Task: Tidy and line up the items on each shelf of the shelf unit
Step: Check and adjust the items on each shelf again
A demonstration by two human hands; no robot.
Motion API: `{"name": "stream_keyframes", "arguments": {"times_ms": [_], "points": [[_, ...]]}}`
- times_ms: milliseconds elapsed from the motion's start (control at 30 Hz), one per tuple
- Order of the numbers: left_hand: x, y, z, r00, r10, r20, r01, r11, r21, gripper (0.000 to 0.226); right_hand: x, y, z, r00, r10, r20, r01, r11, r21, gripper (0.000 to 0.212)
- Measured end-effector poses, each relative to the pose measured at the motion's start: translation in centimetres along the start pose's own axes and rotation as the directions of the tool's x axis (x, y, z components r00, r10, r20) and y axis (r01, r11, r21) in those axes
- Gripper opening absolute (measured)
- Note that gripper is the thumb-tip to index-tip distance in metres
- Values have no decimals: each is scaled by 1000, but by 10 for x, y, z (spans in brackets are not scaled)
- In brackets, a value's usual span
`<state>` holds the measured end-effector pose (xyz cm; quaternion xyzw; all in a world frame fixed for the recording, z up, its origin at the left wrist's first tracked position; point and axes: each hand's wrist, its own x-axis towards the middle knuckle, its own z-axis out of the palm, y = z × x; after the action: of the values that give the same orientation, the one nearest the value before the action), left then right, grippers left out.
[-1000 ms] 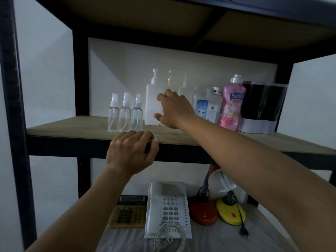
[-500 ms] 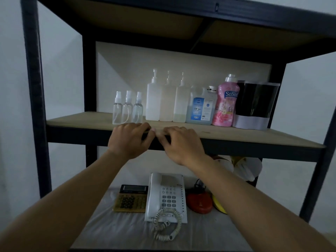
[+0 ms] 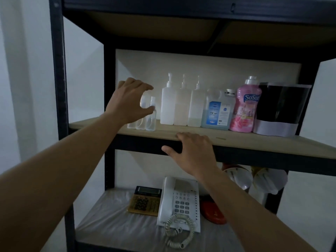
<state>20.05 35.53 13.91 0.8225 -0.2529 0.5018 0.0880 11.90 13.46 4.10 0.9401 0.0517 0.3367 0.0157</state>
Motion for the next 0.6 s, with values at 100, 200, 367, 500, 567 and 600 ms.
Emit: {"name": "stream_keyframes", "arguments": {"times_ms": [100,200,367,500,567,600], "points": [[21,-12,-4,986,45,162,-53,997,50,86,-1,0,0,1000,4,-8,-3,999,44,77],[35,-20,-2,947,112,301,-156,980,127,102,-1,-1,0,1000,11,-13,-10,999,48,78],[39,-24,5,885,175,433,-287,934,211,110,-2,-3,-1,999,24,-24,-23,999,37,78],[39,-22,10,875,197,442,-321,920,225,105,-3,-4,-2,999,28,-21,-27,999,47,79],[40,-21,13,877,199,437,-332,910,251,103,-3,-5,-2,999,31,-16,-30,999,45,80],[40,-21,14,878,198,435,-334,905,262,103,-3,-5,-2,999,33,-13,-32,999,43,80]]}}
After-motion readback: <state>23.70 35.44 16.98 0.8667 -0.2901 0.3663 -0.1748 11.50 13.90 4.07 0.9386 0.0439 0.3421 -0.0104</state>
